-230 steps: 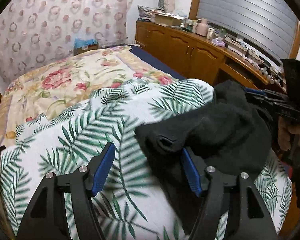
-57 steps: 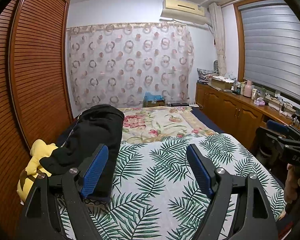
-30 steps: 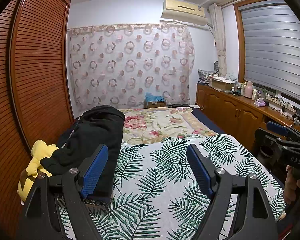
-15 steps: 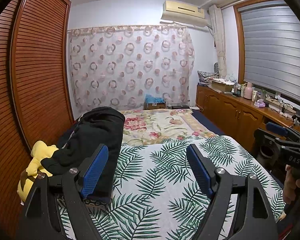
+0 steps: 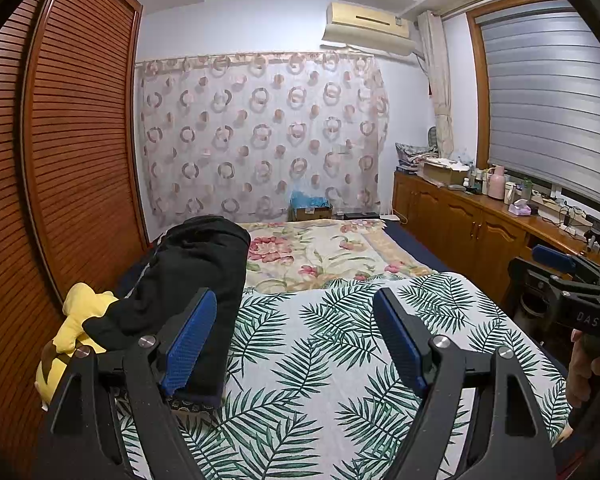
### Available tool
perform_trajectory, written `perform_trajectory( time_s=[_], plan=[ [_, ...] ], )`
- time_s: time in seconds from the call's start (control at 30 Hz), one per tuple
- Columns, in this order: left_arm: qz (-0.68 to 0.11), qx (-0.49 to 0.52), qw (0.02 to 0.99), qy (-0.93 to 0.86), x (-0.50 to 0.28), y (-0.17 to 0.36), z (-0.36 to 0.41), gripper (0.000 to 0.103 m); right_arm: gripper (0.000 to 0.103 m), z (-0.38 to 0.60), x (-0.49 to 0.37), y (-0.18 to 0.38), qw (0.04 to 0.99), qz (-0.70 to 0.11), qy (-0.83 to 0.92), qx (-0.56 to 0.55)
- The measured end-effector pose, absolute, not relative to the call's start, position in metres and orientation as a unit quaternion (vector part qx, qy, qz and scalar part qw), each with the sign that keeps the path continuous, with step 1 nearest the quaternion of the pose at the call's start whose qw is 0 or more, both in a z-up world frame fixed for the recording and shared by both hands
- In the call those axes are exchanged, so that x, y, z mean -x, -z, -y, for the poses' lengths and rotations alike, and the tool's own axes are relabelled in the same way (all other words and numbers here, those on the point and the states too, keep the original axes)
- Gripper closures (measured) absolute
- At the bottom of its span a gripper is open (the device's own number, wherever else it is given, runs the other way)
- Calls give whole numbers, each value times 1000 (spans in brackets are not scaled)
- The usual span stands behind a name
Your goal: Fold small clothes
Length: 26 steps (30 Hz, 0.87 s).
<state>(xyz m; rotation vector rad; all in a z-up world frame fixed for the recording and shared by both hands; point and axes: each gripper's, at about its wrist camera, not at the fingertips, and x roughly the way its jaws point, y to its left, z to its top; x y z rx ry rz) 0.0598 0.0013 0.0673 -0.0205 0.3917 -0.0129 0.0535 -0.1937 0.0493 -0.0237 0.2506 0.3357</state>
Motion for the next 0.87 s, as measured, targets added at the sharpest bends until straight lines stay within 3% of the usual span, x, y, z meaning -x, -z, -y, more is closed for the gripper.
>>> perform_trajectory(
  time_s=[0.87],
  plan=[
    [-194,10,981,7,-59,-65,-2,22,21,195,-54,-49,978,-124,-166,12]
  ],
)
